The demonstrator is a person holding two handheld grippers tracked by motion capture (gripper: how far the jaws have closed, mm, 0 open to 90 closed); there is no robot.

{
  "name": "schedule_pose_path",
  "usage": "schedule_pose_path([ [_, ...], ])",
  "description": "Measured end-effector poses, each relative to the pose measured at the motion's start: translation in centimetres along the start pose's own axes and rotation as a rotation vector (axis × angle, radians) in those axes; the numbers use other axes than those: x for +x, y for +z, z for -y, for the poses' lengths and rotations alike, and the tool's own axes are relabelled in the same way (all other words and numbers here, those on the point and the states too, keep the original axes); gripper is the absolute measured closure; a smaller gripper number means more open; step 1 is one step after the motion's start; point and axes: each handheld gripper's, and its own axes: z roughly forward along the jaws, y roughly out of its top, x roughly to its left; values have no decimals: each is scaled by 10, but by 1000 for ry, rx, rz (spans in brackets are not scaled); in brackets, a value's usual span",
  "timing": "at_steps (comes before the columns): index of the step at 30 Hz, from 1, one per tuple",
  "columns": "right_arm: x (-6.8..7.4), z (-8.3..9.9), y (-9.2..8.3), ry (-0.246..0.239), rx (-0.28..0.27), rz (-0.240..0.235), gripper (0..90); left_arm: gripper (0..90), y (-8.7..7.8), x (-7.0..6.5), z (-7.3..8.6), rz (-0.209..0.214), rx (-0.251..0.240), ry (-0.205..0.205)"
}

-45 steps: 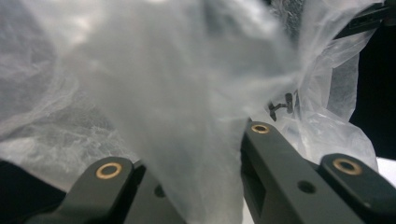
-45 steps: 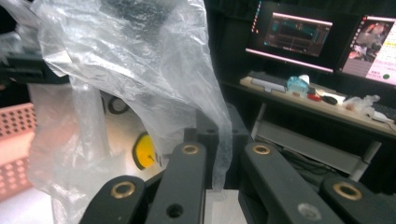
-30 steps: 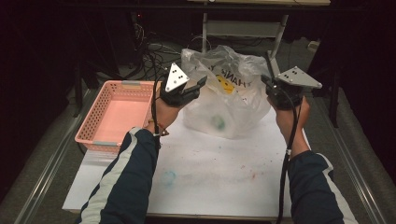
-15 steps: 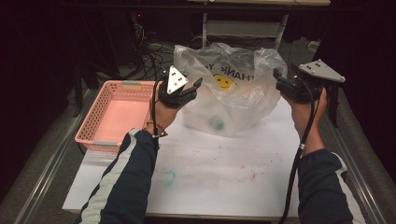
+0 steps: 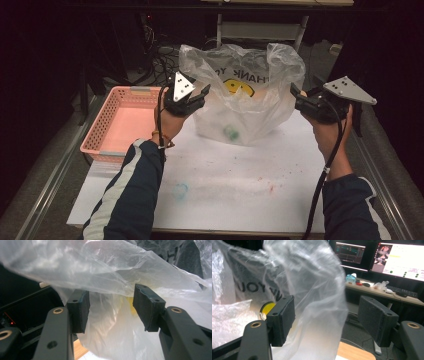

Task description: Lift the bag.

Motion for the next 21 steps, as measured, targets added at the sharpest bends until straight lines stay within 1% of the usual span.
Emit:
schedule_pose_path([
  [2,3,5,-2,-2,15,-12,300,426,-5,-1,3,7,-3,-10],
  [3,3,8,-3,-9,20,-15,299,406,-7,-1,4,4,-2,-15],
  [4,4,10,-3,-7,24,-19,298,372,-10,-1,6,2,-11,-28],
  [5,5,13,-3,-10,30,-26,298,366,-12,-2,8,2,-17,-35],
  [8,5,19,-2,-12,44,-27,298,366,-15,-2,10,-8,-16,-32],
  [9,4,20,-1,-4,46,-23,298,365,-15,-2,10,-13,-15,-33],
  [10,3,21,-1,5,46,-22,298,366,-15,-2,11,-16,-14,-37],
  [13,1,24,-3,5,25,-29,292,371,-13,-1,12,-25,-9,-35],
  [15,-1,24,-5,-1,30,-33,280,372,-12,0,12,-33,-5,-29],
  [16,-3,24,-5,3,29,-27,280,390,-11,0,12,-33,-5,-23],
  [17,-4,25,-6,10,29,-29,279,458,-10,0,12,-35,-6,-18],
  [19,-6,25,-7,8,30,-23,266,464,-9,0,12,-47,-1,-12],
  [21,-8,25,-9,13,29,-25,264,513,-7,0,12,-59,3,1],
])
